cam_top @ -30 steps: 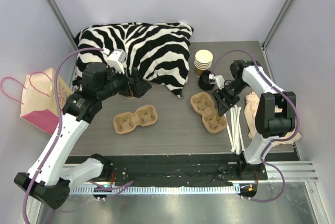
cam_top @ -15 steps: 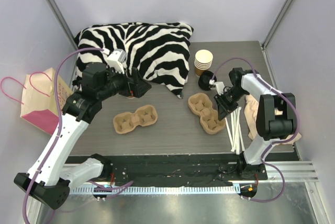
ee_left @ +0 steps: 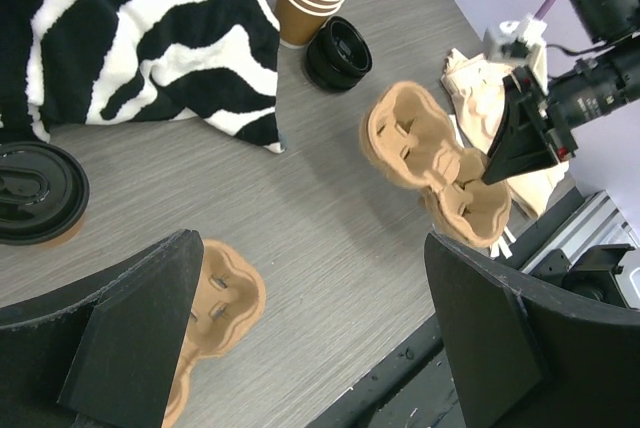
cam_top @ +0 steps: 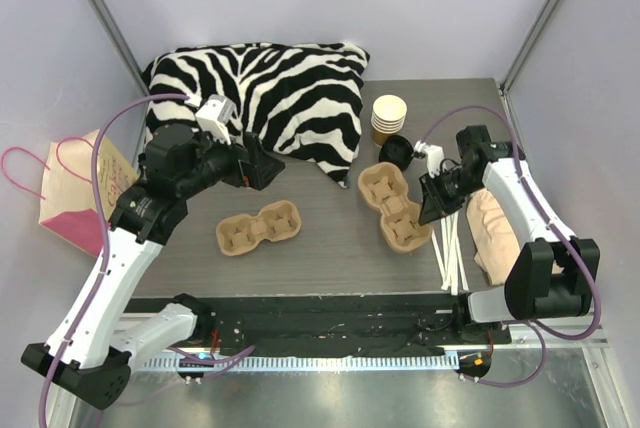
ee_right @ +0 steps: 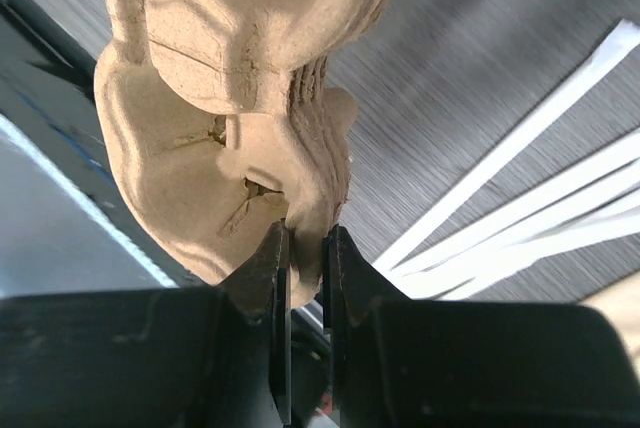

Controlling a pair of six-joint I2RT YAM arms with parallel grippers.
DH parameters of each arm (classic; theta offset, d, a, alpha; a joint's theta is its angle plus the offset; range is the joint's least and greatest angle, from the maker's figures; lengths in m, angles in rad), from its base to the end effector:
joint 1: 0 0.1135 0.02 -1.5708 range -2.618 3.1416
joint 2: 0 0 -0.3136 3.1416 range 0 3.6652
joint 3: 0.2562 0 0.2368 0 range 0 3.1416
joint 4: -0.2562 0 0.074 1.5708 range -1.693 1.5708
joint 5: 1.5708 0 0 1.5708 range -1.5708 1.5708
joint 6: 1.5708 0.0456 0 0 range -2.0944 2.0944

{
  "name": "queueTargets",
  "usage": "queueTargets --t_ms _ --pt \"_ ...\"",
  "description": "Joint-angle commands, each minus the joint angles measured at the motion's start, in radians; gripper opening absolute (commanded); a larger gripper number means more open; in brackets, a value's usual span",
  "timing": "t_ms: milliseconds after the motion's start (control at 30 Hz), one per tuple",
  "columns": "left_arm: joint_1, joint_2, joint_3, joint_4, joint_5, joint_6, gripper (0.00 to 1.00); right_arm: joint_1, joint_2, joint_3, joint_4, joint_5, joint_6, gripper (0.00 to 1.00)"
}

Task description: Pack the takeout coffee

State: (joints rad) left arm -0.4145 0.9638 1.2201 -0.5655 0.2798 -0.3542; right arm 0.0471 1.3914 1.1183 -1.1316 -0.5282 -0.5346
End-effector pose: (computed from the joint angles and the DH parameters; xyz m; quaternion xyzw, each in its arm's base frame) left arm 0.1411 -0.0759 0.4513 0.1063 0.7968 -0.3234 0.4992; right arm 0.2182 0.0333 0.3062 -0.2966 0.9154 0.2331 0.1405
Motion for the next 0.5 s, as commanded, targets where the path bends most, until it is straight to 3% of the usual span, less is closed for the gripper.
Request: queueTargets --t_ms 0,200,333,467 --pt "0.005 -0.019 0.006 0.033 -0.004 0.027 0.98 -0.104 0.001 0.115 0.012 -0.183 0.096 0.01" --pt "0.005 0.007 0.053 0.004 -0.014 0.027 1.0 -0.341 0.138 0.32 0.012 -0.294 0.142 0.01" --pt "0.017 0.058 0.119 -0.048 -0.011 0.056 1.0 -0.401 0.277 0.445 0.039 -0.254 0.177 0.01" --pt "0.106 0.128 0.217 -0.147 0.025 0.092 1.0 -0.412 0.423 0.543 0.157 -0.191 0.274 0.01"
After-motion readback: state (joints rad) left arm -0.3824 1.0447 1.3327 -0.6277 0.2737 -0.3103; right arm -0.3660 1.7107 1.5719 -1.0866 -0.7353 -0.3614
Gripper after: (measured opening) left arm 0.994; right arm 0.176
